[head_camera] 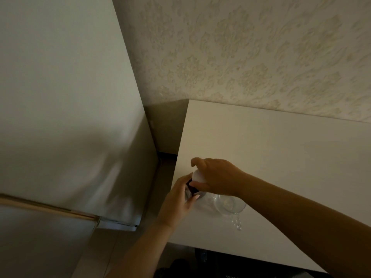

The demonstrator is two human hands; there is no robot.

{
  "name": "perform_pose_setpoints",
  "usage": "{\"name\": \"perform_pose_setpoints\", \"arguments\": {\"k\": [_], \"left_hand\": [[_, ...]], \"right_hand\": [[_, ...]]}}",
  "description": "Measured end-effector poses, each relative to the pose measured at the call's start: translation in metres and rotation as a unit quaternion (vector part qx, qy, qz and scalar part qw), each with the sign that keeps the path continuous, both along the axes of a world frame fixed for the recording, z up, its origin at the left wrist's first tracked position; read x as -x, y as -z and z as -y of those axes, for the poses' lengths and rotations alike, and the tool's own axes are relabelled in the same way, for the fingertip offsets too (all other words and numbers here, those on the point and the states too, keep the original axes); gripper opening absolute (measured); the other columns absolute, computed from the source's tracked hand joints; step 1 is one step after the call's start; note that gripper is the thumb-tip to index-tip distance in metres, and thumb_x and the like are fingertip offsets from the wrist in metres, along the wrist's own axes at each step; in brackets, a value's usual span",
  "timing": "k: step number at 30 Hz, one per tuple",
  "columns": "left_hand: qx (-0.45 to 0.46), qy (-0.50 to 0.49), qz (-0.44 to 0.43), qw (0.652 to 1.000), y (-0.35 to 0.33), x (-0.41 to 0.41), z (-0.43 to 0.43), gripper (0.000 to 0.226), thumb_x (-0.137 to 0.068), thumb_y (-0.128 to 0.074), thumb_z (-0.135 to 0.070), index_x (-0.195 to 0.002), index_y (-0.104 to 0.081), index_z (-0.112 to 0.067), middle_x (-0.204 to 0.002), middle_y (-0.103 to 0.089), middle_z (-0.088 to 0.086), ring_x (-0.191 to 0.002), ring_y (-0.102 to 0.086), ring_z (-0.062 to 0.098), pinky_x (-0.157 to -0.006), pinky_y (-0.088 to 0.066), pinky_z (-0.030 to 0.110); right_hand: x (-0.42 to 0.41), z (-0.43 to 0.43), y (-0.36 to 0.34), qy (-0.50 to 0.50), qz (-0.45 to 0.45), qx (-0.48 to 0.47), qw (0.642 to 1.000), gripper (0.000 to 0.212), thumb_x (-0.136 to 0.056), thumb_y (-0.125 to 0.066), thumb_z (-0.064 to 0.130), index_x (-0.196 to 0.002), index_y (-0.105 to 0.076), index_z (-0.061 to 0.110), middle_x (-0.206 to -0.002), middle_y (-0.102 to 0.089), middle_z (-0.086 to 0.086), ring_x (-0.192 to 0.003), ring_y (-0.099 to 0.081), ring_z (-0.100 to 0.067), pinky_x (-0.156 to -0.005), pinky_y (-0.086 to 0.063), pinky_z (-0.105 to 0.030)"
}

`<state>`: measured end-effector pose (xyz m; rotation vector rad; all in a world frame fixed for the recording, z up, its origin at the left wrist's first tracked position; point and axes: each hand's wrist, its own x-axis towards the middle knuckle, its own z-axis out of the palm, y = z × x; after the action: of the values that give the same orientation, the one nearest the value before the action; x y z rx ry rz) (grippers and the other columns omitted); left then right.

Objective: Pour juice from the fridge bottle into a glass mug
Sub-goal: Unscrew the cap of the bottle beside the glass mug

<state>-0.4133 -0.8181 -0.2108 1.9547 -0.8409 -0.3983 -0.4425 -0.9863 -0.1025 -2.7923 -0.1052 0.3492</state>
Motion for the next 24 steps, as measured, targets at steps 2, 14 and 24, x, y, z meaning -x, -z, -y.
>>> {"name": "perform_pose_setpoints", "arguments": {"k": [2, 14, 24], "left_hand": [[-0.004, -0.003, 0.003, 1.0, 0.002, 0.0, 0.0, 0.054, -0.086, -0.063, -0.033, -0.133, -0.04, -0.024, -0.124, -0.049, -0.017, -0.11, -0.046, -0.017, -0.093, -0.044, 0.012], [0.0, -0.005, 0.003, 1.0, -0.001, 0.002, 0.002, 0.052, -0.085, -0.063, -0.036, -0.13, -0.038, -0.03, -0.119, -0.052, -0.017, -0.107, -0.048, -0.017, -0.088, -0.041, 0.007], [0.004, -0.003, 0.023, 1.0, 0.0, 0.003, 0.001, 0.044, -0.085, -0.062, -0.037, -0.124, -0.047, -0.022, -0.122, -0.05, -0.024, -0.11, -0.048, -0.016, -0.09, -0.044, 0.01]], "right_hand": [[-0.001, -0.002, 0.0, 0.048, -0.023, 0.001, 0.999, 0.05, -0.085, -0.046, 0.061, -0.117, -0.035, 0.024, -0.097, -0.062, -0.001, -0.081, -0.057, -0.017, -0.072, -0.045, -0.026], [-0.002, 0.001, -0.002, -0.095, 0.044, 0.068, 0.992, 0.038, -0.093, -0.042, 0.048, -0.114, -0.046, 0.017, -0.102, -0.06, -0.002, -0.084, -0.053, -0.017, -0.078, -0.045, -0.028], [0.005, -0.015, 0.0, 0.058, -0.001, 0.087, 0.995, 0.053, -0.087, -0.035, 0.065, -0.115, -0.036, 0.02, -0.091, -0.06, -0.002, -0.074, -0.056, -0.017, -0.069, -0.049, -0.03]]}}
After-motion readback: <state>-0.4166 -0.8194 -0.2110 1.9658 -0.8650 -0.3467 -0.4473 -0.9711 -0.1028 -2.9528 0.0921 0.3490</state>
